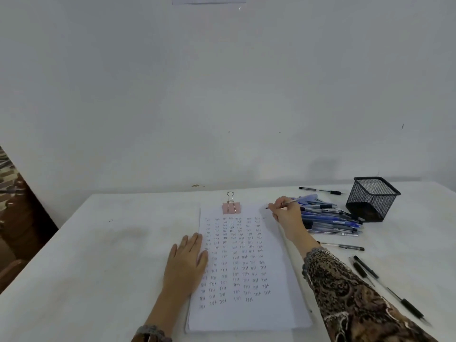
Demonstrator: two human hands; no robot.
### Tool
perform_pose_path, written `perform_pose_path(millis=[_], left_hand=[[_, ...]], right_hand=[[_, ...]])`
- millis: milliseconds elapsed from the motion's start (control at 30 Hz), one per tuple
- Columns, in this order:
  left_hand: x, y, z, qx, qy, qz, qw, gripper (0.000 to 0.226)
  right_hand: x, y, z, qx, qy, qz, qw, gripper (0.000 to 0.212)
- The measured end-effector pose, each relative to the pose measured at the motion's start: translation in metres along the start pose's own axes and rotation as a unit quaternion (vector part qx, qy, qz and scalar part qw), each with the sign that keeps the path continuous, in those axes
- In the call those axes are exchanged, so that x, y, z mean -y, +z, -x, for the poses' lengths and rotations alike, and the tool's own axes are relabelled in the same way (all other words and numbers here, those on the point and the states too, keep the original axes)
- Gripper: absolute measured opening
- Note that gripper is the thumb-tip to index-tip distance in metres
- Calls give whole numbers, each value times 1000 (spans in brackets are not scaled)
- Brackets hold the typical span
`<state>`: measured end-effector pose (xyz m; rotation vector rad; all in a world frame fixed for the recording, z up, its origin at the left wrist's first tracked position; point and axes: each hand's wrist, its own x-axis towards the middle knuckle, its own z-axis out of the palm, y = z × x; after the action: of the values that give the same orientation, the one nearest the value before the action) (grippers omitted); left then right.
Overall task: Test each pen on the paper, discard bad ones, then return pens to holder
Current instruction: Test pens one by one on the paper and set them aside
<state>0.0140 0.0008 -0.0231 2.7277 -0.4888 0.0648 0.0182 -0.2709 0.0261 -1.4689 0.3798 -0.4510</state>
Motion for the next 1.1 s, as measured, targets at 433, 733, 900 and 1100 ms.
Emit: perform_pose_path(millis=[433, 733, 900, 1100], left_hand=[[-2, 0, -3, 1, -19, 0, 1000, 94], [0, 1, -3, 2, -18, 4, 1000, 92], [1, 1, -3, 0, -18, 11, 1000, 92], [0, 0, -3, 0, -19, 19, 1000, 92]], right_hand=[[-19, 19, -7, -23, -60, 95, 993, 46], [-25, 18, -9, -36, -76, 103, 991, 48], [-21, 19, -8, -21, -76, 127, 989, 46], [-23, 18, -8, -57, -79, 108, 989, 47]])
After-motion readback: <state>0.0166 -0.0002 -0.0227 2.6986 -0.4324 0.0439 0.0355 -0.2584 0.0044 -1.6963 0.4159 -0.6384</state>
